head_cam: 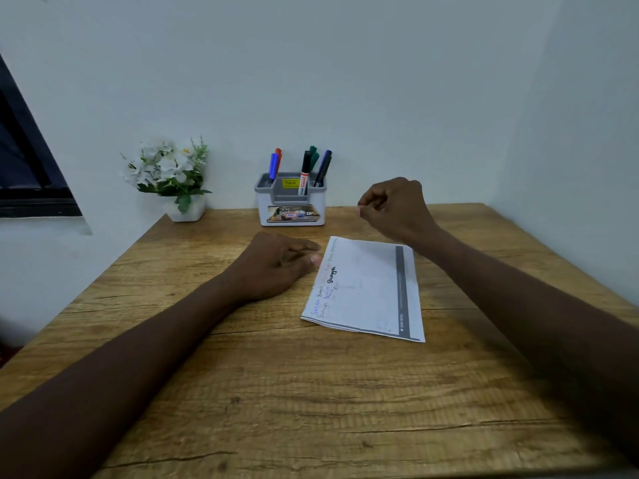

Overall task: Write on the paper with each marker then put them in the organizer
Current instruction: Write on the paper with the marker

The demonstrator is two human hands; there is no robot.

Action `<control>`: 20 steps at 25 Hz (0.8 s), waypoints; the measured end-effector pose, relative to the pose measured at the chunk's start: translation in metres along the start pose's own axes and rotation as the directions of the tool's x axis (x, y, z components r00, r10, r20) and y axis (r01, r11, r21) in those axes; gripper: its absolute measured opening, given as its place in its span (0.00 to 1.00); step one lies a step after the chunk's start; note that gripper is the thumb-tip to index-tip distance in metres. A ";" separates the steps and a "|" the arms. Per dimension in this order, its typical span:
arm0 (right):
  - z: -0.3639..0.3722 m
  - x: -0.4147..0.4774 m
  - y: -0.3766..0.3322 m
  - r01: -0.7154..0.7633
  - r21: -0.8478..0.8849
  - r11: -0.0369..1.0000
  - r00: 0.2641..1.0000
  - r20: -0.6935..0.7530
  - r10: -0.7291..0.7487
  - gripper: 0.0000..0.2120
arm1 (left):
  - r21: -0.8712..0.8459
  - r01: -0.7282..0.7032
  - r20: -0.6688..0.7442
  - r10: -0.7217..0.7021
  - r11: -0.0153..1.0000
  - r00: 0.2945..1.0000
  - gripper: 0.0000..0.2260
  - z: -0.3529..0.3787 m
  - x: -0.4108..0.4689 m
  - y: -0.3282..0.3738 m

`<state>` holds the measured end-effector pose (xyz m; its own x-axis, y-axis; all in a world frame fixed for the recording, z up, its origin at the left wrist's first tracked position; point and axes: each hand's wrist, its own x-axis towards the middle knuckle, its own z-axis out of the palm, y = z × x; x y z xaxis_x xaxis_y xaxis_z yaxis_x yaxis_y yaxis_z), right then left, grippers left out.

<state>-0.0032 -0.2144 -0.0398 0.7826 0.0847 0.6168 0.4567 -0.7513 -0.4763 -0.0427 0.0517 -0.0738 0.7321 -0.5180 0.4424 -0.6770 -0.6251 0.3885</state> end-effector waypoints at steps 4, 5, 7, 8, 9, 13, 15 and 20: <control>-0.023 -0.018 0.017 -0.101 -0.067 0.993 0.994 0.043 0.104 0.06 | 0.007 -0.008 -0.018 0.008 1.000 1.000 0.13 0.004 0.002 0.005; -0.028 -0.023 0.021 -0.133 -0.087 0.987 0.989 0.057 0.138 0.06 | 0.006 -0.004 -0.016 0.004 1.000 1.000 0.13 0.005 0.003 0.007; -0.038 -0.028 0.029 -0.193 -0.139 0.971 0.977 0.065 0.203 0.03 | 0.002 0.015 -0.007 -0.015 1.000 1.000 0.14 0.008 0.005 0.011; -0.043 -0.029 0.032 -0.222 -0.175 0.959 0.970 0.058 0.235 0.02 | 0.000 0.020 -0.002 -0.020 1.000 1.000 0.14 0.009 0.005 0.012; -0.049 -0.029 0.035 -0.258 -0.210 0.943 0.960 0.052 0.275 0.03 | 0.000 0.021 0.002 -0.021 1.000 1.000 0.14 0.010 0.006 0.012; -0.063 -0.028 0.040 -0.397 -0.332 0.856 0.886 0.104 0.451 0.09 | -0.007 0.010 0.035 -0.009 1.000 0.999 0.13 0.013 0.006 0.013; -0.066 -0.028 0.041 -0.429 -0.402 0.809 0.840 0.151 0.521 0.12 | -0.036 0.011 0.058 -0.009 0.999 0.998 0.11 0.013 0.005 0.014; -0.064 -0.025 0.040 -0.465 -0.437 0.770 0.774 0.221 0.593 0.11 | -0.051 0.006 0.070 -0.003 0.999 0.998 0.10 0.011 0.004 0.017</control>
<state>-0.0316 -0.2886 -0.0349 0.9702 -0.2356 0.0569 -0.1972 -0.9038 -0.3798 -0.0504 0.0326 -0.0750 0.7374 -0.5561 0.3833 -0.6753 -0.5975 0.4324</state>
